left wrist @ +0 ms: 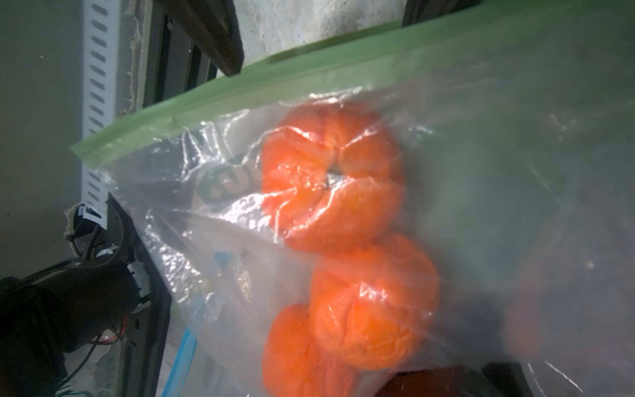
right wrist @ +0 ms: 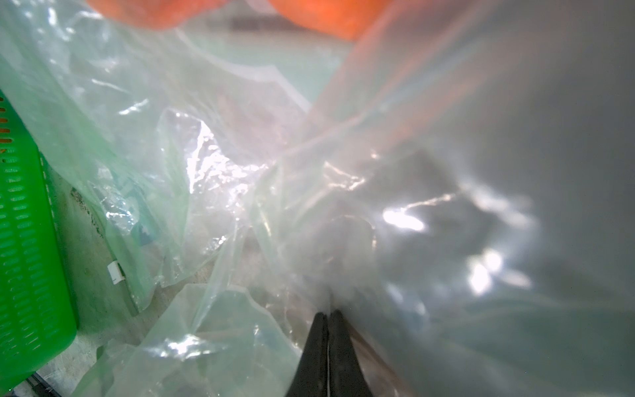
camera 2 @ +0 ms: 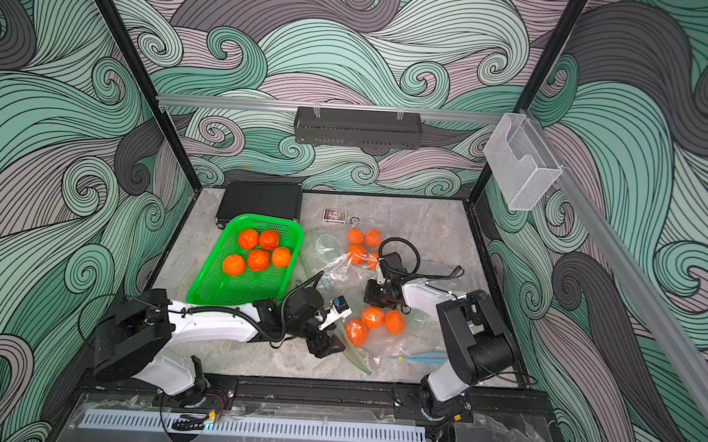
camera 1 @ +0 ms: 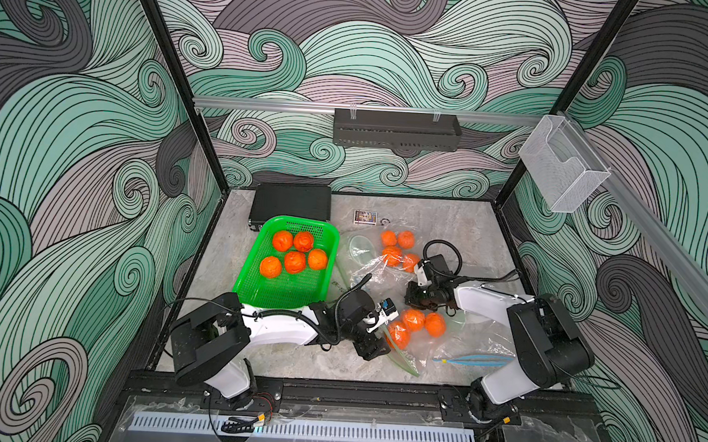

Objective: Open the zip-top bag and take out the orange
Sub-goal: Pick up the orange from the zipper food storage bag.

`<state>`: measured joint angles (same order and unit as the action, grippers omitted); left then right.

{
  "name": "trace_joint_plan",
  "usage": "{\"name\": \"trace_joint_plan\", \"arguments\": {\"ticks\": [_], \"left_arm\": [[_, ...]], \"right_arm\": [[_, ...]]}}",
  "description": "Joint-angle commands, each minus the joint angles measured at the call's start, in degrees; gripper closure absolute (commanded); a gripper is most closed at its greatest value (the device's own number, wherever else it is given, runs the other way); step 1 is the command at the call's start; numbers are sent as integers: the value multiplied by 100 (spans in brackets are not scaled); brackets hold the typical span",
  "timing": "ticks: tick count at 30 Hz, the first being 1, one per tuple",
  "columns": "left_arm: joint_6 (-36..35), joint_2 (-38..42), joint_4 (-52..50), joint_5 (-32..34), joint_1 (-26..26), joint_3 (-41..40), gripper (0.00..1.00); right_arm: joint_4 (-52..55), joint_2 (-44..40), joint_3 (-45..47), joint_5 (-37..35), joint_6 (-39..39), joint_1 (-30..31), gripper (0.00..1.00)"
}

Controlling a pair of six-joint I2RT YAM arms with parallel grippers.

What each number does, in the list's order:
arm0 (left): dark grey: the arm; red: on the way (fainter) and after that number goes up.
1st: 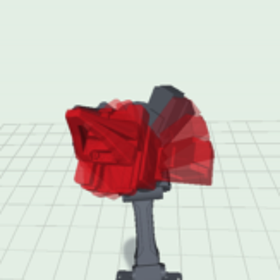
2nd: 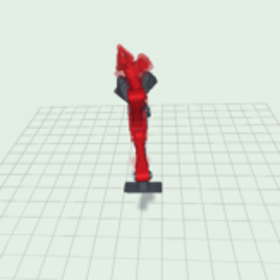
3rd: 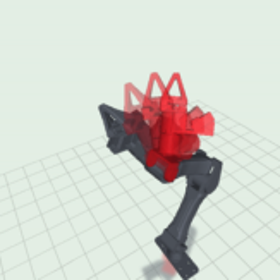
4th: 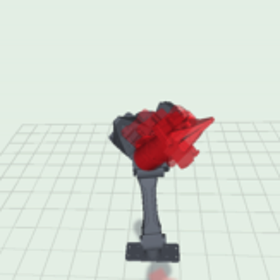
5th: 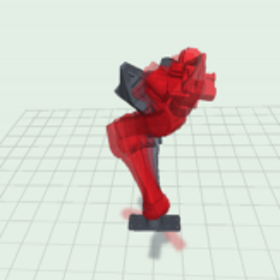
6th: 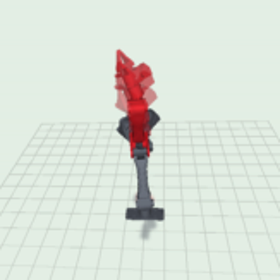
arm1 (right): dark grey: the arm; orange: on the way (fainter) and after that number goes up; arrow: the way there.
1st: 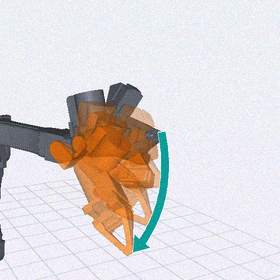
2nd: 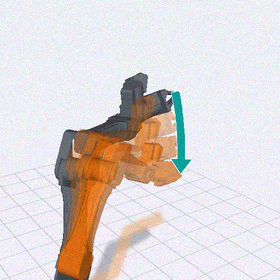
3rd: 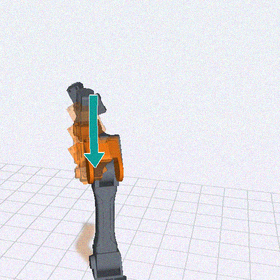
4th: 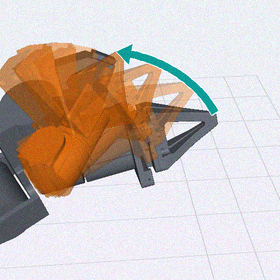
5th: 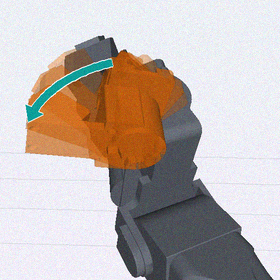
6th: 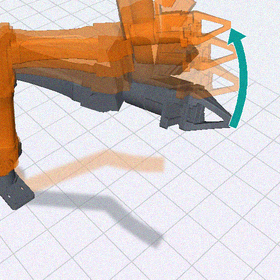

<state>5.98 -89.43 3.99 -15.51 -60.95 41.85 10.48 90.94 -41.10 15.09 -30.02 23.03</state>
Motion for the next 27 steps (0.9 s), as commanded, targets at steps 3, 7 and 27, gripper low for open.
{"name": "trace_joint_plan", "arguments": {"ticks": [3, 7, 27], "left_arm": [[-110, -305, 80, 332, -199, 494, 17], [-19, -491, 111, 533, -277, 685, 14], [586, -402, -564, 663, -306, 1002, 56]], "right_arm": [[411, 90, 144, -92, 23, 18, 92], [387, 100, 172, -79, 19, 22, 92], [174, 26, 289, -84, -69, -17, 92]]}}
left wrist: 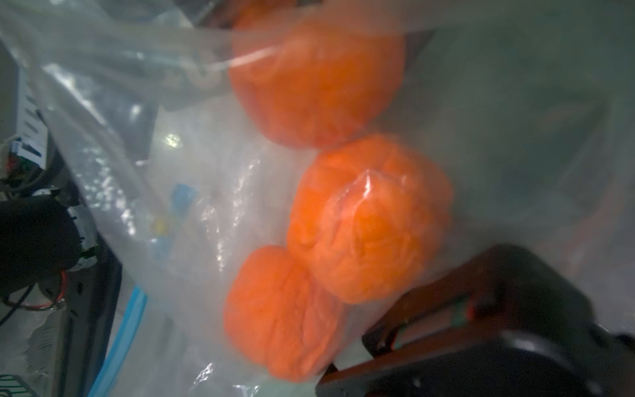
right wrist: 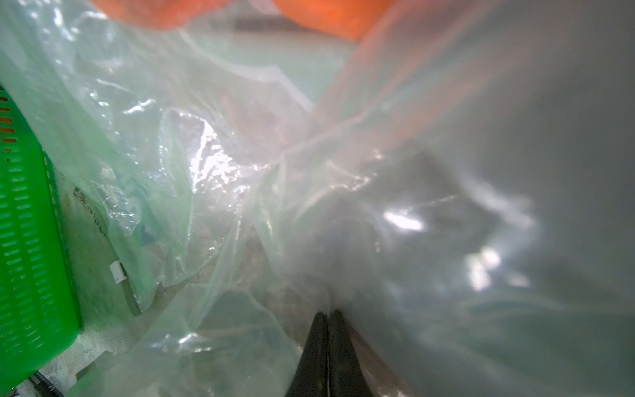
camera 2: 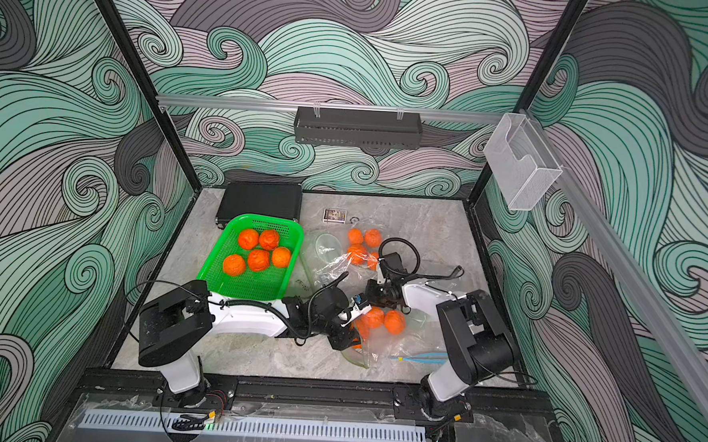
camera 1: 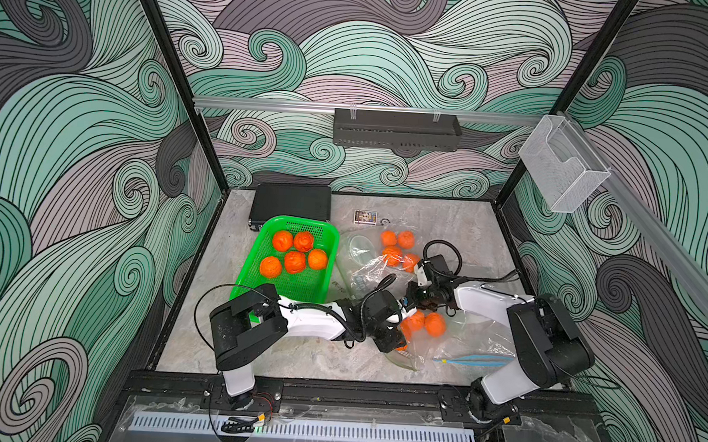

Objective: Open the zip-top bag and take out the orange
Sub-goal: Pick up the orange from the zipper food storage bag, then place the orange in the basket.

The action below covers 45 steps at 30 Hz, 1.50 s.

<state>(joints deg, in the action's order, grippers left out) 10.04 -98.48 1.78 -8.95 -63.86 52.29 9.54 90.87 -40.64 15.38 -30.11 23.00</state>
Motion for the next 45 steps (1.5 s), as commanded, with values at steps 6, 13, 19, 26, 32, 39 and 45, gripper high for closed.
{"name": "trace_joint_plan", "arguments": {"ticks": [6, 13, 19, 26, 32, 39, 45], "left_arm": [[529, 1630, -1084, 100, -1, -409, 57], [684, 2450, -2002, 468, 87, -464, 57], [1220, 3289, -2932, 1613, 638, -399, 57], [1691, 4177, -3365, 3300, 2125, -740, 56], [1537, 3372, -2863, 3097, 3289, -907, 58], [1683, 2108, -2980, 3134, 4102, -533, 59], [1833, 1447, -2982, 3349, 4443, -378, 60]], "right_arm": [[-52, -51, 364, -280, -148, -68, 92], [-650, -125, 686, -552, -287, -67, 92], [-945, -52, 844, -594, -367, -52, 92], [-946, 43, 776, -590, -391, -42, 92], [-919, 74, 739, -599, -393, -19, 92], [-895, 79, 730, -623, -375, -8, 92], [-884, 180, 689, -584, -380, 2, 92]]}}
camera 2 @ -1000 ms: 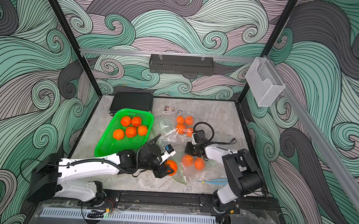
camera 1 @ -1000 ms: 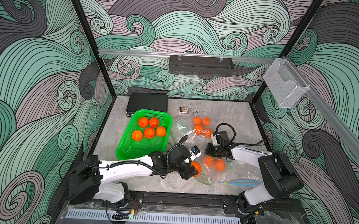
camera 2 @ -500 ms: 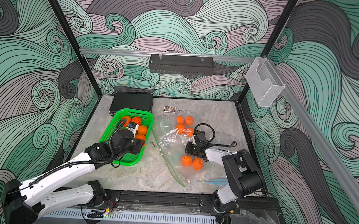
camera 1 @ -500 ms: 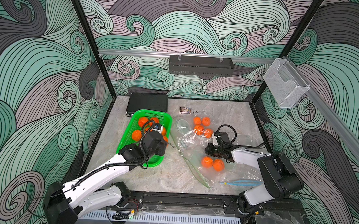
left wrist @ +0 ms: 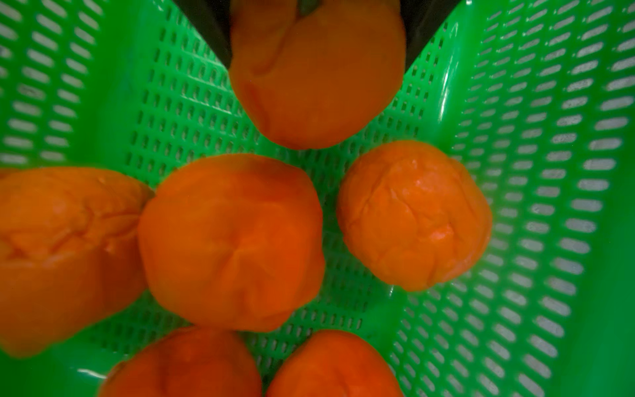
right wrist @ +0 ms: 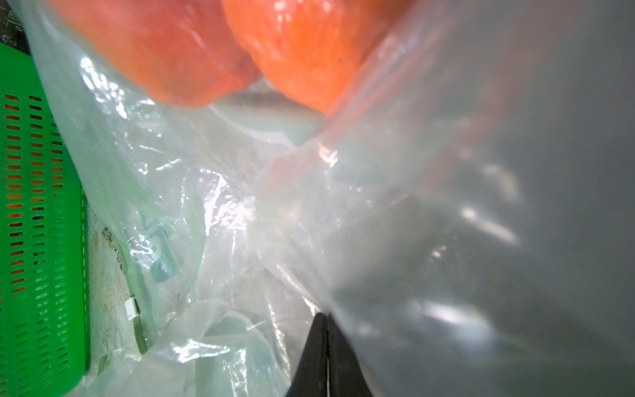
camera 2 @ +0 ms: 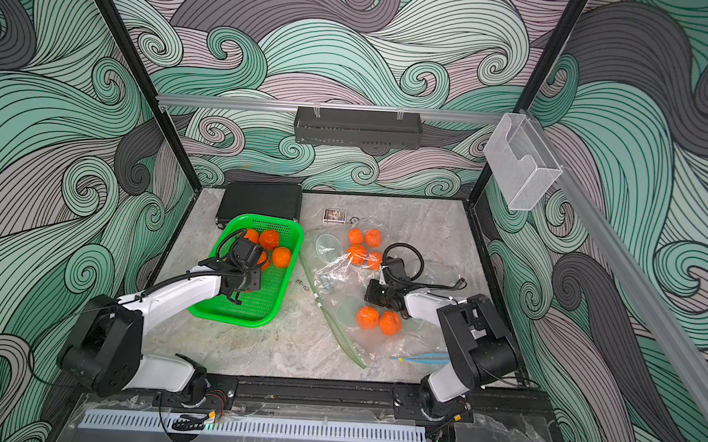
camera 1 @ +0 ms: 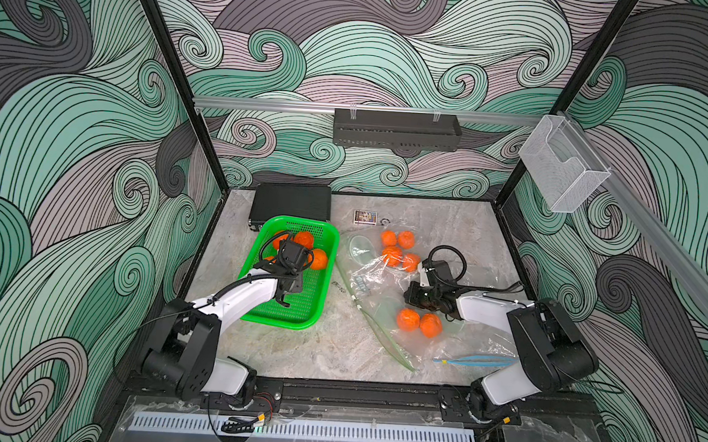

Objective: Open the zip-top bag and take out the orange
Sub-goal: Place the orange in the basket.

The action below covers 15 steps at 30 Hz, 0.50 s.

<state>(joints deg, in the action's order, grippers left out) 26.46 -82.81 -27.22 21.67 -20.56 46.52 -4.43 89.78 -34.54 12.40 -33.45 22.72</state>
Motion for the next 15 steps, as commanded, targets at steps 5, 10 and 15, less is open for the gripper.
{"name": "trace_joint_plan", "arguments": {"ticks": [5, 10, 15], "left_arm": [[314, -76, -91, 490, 147, 196, 60], [484, 76, -365, 968, 153, 144, 60], [614, 64, -446, 935, 241, 128, 61]], "right_arm": [[530, 329, 53, -290, -35, 41, 92], [539, 347, 36, -283, -30, 55, 92], [548, 364, 35, -280, -35, 49, 92]]}}
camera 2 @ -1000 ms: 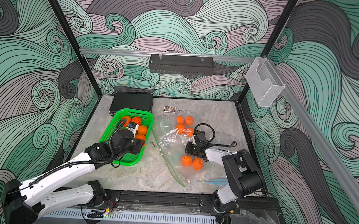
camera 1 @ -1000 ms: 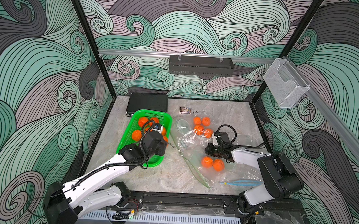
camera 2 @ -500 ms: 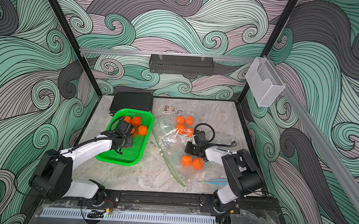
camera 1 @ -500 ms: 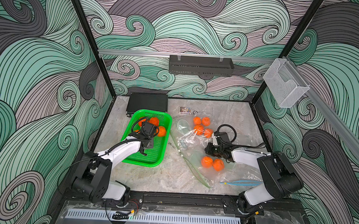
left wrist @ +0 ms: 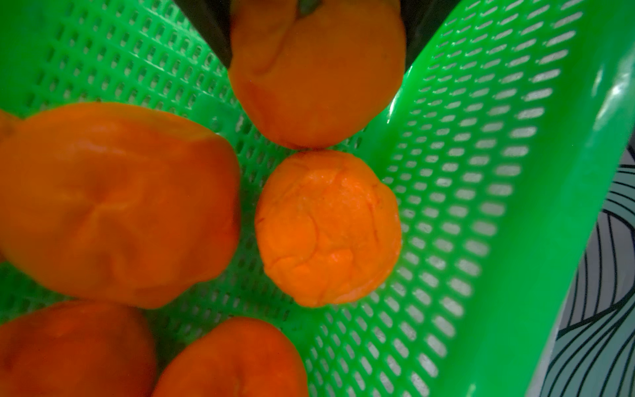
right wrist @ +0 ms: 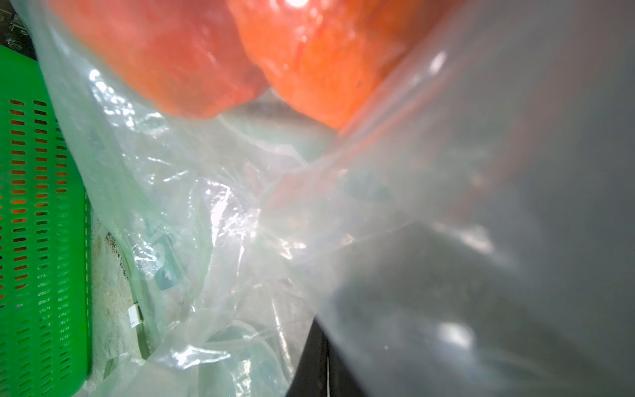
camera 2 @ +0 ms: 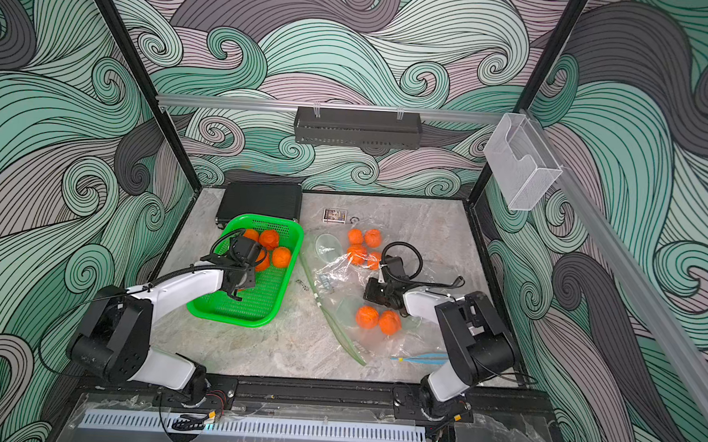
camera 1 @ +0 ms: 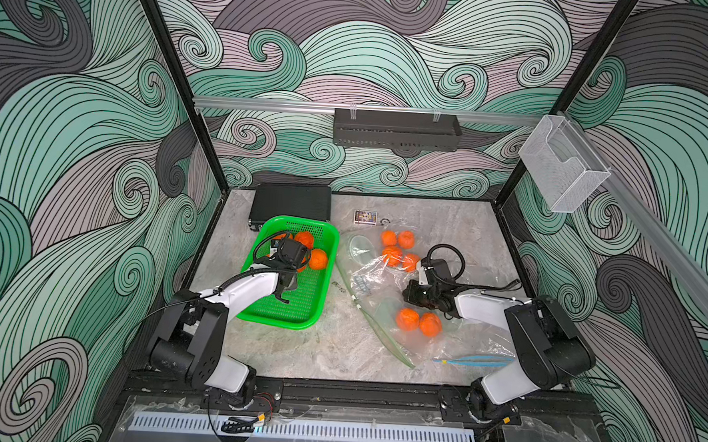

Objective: Open the zip-top bag and take out the orange
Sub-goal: Place the orange in the basket.

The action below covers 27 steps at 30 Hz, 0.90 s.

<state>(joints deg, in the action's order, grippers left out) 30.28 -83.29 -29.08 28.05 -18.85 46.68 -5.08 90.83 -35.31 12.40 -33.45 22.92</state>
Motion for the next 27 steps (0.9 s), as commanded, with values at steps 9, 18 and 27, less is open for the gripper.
{"name": "trace_joint_plan", "arguments": {"ticks": [9, 18, 27], "left_arm": [[185, -151, 122, 109, 549, 312, 60], [54, -589, 463, -334, 815, 548, 41], [43, -263, 383, -475, 840, 423, 18]], "right_arm": [[609, 260, 116, -273, -28, 33, 92], [649, 224, 112, -331, 16, 30, 92], [640, 237, 112, -329, 13, 38, 92]]}}
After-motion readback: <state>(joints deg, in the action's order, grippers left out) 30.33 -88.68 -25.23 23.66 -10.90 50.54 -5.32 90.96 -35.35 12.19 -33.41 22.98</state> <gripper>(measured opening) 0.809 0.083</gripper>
